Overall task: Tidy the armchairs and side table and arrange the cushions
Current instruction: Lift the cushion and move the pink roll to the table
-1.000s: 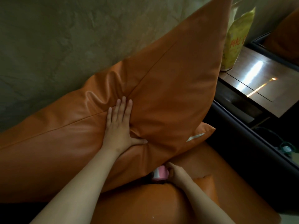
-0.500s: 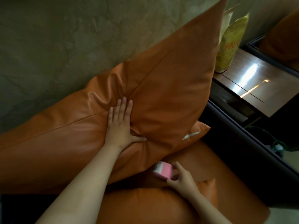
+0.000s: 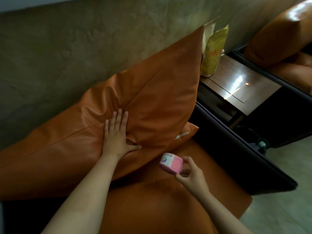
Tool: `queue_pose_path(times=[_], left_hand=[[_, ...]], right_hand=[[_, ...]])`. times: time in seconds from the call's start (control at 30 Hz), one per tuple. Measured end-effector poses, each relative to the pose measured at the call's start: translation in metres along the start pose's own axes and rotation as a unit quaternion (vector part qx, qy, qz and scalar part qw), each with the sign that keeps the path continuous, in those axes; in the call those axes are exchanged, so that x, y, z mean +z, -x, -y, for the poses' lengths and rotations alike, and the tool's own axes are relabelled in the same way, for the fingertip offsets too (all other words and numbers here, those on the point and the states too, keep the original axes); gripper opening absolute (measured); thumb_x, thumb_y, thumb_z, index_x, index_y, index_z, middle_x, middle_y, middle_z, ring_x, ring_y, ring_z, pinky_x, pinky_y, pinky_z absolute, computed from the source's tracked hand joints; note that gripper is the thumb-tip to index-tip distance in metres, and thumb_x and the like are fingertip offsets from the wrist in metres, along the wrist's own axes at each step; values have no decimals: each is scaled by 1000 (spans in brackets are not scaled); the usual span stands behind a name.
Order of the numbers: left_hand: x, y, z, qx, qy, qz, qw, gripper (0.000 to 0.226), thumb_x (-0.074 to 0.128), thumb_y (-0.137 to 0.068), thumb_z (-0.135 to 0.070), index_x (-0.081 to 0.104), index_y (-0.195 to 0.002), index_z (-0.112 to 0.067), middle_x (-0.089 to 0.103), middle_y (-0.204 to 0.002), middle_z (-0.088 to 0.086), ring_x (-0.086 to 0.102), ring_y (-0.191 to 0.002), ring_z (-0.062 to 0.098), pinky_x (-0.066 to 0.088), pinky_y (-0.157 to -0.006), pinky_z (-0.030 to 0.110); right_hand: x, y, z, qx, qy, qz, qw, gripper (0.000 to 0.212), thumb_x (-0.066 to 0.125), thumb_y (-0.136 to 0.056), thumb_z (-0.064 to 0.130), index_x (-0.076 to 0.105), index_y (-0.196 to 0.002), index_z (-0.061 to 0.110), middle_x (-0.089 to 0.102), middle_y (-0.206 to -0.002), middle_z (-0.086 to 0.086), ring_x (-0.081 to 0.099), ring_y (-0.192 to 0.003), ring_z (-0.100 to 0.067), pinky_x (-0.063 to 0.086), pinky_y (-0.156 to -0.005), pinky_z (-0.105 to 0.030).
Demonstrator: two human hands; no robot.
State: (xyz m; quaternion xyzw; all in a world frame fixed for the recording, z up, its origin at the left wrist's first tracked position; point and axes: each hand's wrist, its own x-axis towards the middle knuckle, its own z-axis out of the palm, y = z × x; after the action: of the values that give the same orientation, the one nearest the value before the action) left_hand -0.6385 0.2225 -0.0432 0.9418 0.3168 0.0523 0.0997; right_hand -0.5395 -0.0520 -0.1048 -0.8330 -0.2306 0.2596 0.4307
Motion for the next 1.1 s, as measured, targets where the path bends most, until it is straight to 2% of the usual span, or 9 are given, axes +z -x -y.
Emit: queue_pose_path(times=[0.1,0.17,0.37,0.53,0.7,0.87,1.0,1.1], left_hand=[[-4,11,-2,0,4,10,1000,140,81,-50,-63,-8,-150,-22,-7,-161,3,-8,-148,20,-6,-118,42],[-9,19,-4,2,6,15,1000,137,81,-53,-62,-9,-150,-23,-6,-161,3,-6,-148,21,-3,-119,44],[-21,46,-15,1,15,53,998,122,72,-70,-60,-11,-151,-20,-9,-161,4,-7,-148,21,-1,-120,41],[-27,75,-33,-3,6,100,995,113,67,-79,-54,-13,-151,-21,-16,-160,2,-13,-147,19,-2,-120,39],[-30,105,-57,-2,-3,144,990,109,65,-80,-56,-10,-152,-23,-20,-159,2,-15,-147,18,0,-119,39],[-33,128,-75,-10,1,218,976,106,65,-81,-54,-7,-153,-25,-23,-158,0,-16,-147,17,9,-120,41],[-46,134,-86,-37,49,224,973,99,65,-83,-50,0,-154,-24,-8,-161,2,-2,-149,19,14,-120,35],[-68,131,-109,-67,107,206,970,95,69,-81,-47,13,-153,-21,25,-157,6,25,-144,21,26,-115,29]], right_hand=[[-12,9,14,-21,4,-6,1000,53,79,-73,17,48,-112,37,63,-102,15,67,-81,-3,59,-69,-26],[-20,16,21,-37,1,-12,999,53,78,-74,18,49,-115,34,62,-103,13,67,-83,-5,59,-71,-28],[-56,43,39,-81,-1,-31,996,56,78,-75,25,47,-121,32,59,-113,13,65,-93,-6,59,-74,-24],[-90,61,60,-112,5,-49,992,56,79,-75,21,45,-115,40,60,-108,15,64,-92,-1,54,-73,-15],[-111,67,83,-145,10,-32,989,49,76,-76,23,49,-116,30,62,-108,10,65,-86,-3,53,-69,-16],[-118,72,96,-185,27,-3,982,47,75,-74,26,49,-112,33,61,-103,15,63,-90,-1,55,-75,-21],[-129,73,107,-217,34,13,976,44,76,-74,28,50,-109,34,59,-102,19,61,-93,3,56,-76,-23],[-144,75,111,-237,26,16,971,45,76,-75,30,51,-111,30,60,-106,15,62,-94,1,56,-76,-23]])
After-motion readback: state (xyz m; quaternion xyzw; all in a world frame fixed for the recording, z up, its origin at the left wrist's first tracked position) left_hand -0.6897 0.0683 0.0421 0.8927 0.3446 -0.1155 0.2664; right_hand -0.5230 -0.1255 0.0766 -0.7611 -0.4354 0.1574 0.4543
